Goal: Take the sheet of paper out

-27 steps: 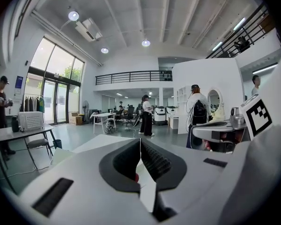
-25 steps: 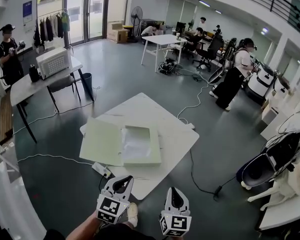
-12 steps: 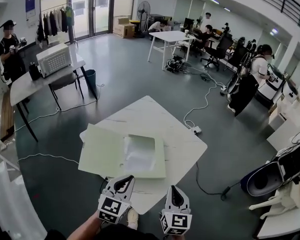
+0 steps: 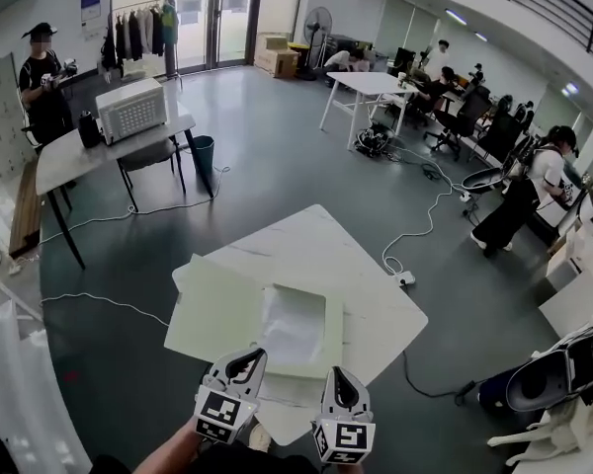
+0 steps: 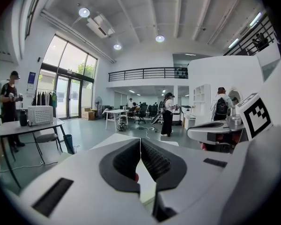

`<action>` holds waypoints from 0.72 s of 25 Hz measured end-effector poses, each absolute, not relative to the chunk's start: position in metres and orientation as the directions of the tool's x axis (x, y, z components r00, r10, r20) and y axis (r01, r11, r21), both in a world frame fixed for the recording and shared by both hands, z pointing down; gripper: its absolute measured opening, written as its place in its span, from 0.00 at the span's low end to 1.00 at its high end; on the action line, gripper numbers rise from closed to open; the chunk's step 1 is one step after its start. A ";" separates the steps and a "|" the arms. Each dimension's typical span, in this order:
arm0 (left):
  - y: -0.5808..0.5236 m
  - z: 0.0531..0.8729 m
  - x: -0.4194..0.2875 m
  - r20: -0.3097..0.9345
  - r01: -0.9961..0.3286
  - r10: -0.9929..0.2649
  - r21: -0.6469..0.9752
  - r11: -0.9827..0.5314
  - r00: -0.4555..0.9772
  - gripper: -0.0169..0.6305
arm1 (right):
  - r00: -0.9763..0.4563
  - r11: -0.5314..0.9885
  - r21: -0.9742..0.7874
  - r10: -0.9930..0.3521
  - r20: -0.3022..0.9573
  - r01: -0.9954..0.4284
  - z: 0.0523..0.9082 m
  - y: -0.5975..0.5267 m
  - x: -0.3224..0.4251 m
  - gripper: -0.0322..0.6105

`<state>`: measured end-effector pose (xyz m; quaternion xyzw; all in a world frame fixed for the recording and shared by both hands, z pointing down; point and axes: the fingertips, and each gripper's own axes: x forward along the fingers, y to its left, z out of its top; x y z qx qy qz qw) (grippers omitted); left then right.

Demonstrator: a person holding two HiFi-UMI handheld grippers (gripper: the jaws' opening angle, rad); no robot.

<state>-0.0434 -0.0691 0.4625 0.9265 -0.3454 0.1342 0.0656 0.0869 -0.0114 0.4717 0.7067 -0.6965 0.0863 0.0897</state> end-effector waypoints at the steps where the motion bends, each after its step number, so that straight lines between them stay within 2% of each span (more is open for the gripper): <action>1: -0.074 0.465 -0.047 0.293 -0.666 -0.630 0.032 -0.745 0.719 0.06 | 0.005 -0.003 0.008 -0.969 0.248 -1.000 0.474 -0.018 0.084 0.08; 18: -0.106 0.484 -0.067 0.313 -0.734 -0.689 0.042 -0.677 0.654 0.06 | -0.102 0.106 0.000 -0.960 0.261 -0.994 0.488 -0.068 0.064 0.08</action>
